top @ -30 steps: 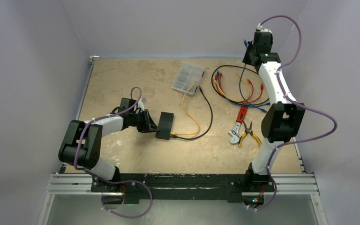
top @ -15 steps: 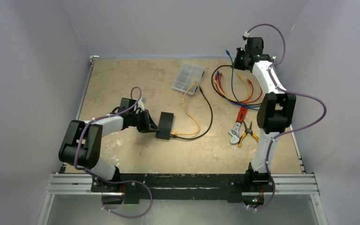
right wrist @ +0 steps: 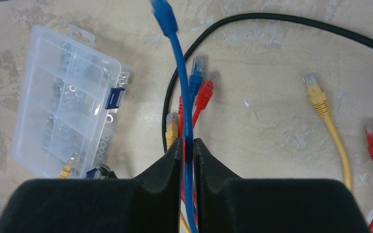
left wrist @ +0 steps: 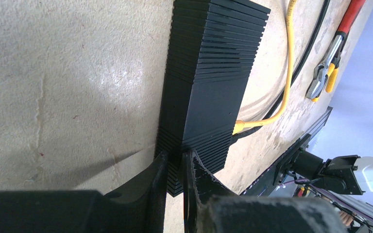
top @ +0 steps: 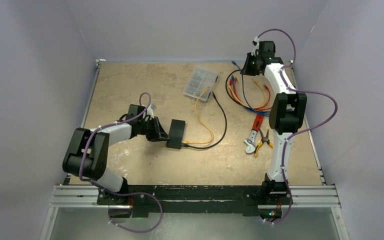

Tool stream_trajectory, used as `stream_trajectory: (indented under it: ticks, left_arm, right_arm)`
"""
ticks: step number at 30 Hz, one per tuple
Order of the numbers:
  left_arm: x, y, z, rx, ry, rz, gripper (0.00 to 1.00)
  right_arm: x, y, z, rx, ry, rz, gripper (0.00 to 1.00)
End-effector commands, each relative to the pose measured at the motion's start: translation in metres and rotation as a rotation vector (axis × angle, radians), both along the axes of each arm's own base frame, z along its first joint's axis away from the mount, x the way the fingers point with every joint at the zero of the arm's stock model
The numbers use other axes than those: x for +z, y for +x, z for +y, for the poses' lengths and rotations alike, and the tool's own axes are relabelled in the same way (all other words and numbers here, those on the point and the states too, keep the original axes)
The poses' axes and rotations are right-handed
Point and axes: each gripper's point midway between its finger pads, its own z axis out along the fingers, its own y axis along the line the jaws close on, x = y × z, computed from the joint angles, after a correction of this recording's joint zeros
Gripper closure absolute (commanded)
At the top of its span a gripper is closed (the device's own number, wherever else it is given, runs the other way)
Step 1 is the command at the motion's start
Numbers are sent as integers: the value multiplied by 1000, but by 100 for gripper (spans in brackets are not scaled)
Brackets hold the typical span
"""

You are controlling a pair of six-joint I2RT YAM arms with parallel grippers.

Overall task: Pull the plug from the switch port
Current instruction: Place the connector at the center of the board, then pull the connector from the switch port.

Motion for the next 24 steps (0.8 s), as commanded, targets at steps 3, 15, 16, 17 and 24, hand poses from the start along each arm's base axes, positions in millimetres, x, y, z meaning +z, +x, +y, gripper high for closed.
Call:
stream_trajectory:
  ticks: [3, 15, 16, 17, 24]
  left_arm:
    - [-58, -23, 42, 41, 264, 98, 91]
    - [-57, -23, 41, 42, 259, 95, 91]
    - [-57, -23, 41, 42, 258, 95, 92]
    - [-56, -23, 41, 42, 258, 94, 91]
    - [-53, -22, 41, 46, 254, 85, 91]
  right_arm:
    - [22, -1, -1, -10, -10, -36, 71]
    - [37, -31, 29, 70, 24, -44, 46]
    - [35, -35, 36, 87, 30, -40, 45]
    - [34, -40, 42, 103, 36, -36, 43]
    - [18, -84, 78, 202, 34, 17, 38]
